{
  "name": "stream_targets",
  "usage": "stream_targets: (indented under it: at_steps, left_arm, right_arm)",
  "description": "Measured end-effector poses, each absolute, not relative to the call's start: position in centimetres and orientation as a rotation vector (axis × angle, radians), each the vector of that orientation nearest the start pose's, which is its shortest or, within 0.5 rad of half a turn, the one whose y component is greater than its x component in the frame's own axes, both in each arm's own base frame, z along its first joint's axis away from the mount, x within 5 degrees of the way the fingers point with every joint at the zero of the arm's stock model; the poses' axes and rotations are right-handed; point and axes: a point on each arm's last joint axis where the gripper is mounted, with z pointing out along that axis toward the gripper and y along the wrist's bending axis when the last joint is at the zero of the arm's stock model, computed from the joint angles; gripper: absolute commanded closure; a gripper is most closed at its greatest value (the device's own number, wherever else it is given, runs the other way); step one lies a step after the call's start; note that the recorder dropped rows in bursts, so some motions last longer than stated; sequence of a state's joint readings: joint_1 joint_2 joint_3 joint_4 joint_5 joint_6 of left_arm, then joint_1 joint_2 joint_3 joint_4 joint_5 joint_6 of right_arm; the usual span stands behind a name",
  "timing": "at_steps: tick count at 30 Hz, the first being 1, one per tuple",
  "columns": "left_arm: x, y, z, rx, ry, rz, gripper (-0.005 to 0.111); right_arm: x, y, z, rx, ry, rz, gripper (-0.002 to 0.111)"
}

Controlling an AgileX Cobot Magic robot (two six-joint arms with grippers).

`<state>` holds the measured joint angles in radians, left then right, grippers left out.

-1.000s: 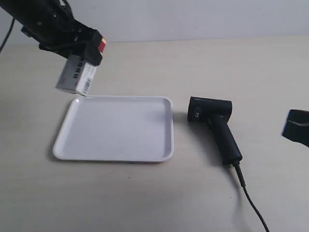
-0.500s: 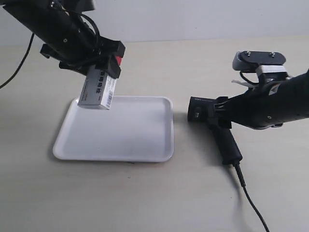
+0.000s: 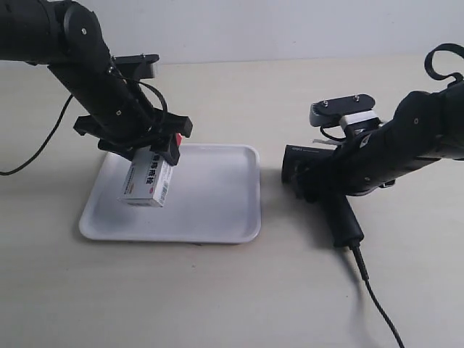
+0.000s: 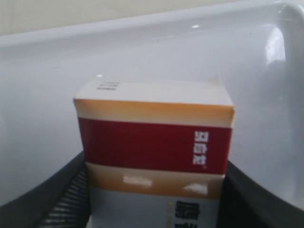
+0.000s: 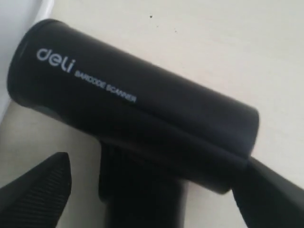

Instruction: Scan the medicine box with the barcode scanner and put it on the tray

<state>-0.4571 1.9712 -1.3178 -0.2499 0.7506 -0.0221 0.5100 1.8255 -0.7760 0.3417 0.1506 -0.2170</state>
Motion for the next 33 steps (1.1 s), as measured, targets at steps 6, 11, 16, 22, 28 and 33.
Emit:
stream_targets:
  at_steps: [6, 11, 16, 22, 28, 33]
  left_arm:
    - [34.6, -18.7, 16.6, 0.412, 2.888, -0.362, 0.107]
    - [34.6, -18.7, 16.6, 0.414, 2.887, -0.362, 0.107]
    - [34.6, -18.7, 16.6, 0.415, 2.881, -0.362, 0.107]
    - [34.7, -18.7, 16.6, 0.427, 2.869, -0.359, 0.107]
    - [35.1, -18.7, 17.1, 0.439, 2.857, -0.336, 0.107]
    - [35.1, -18.2, 17.0, 0.452, 2.871, -0.249, 0.107]
  right_arm:
    - [27.6, 15.8, 10.9, -0.559, 2.614, 0.248, 0.067]
    - [27.6, 15.8, 10.9, -0.570, 2.611, 0.245, 0.086]
    - [27.5, 15.8, 11.2, -0.576, 2.616, 0.247, 0.098]
    - [26.6, 15.6, 14.5, -0.625, 2.588, 0.276, 0.104]
    - [25.6, 15.6, 15.4, -0.693, 2.616, 0.270, 0.104]
    - [24.7, 16.5, 15.6, -0.737, 2.630, 0.204, 0.104]
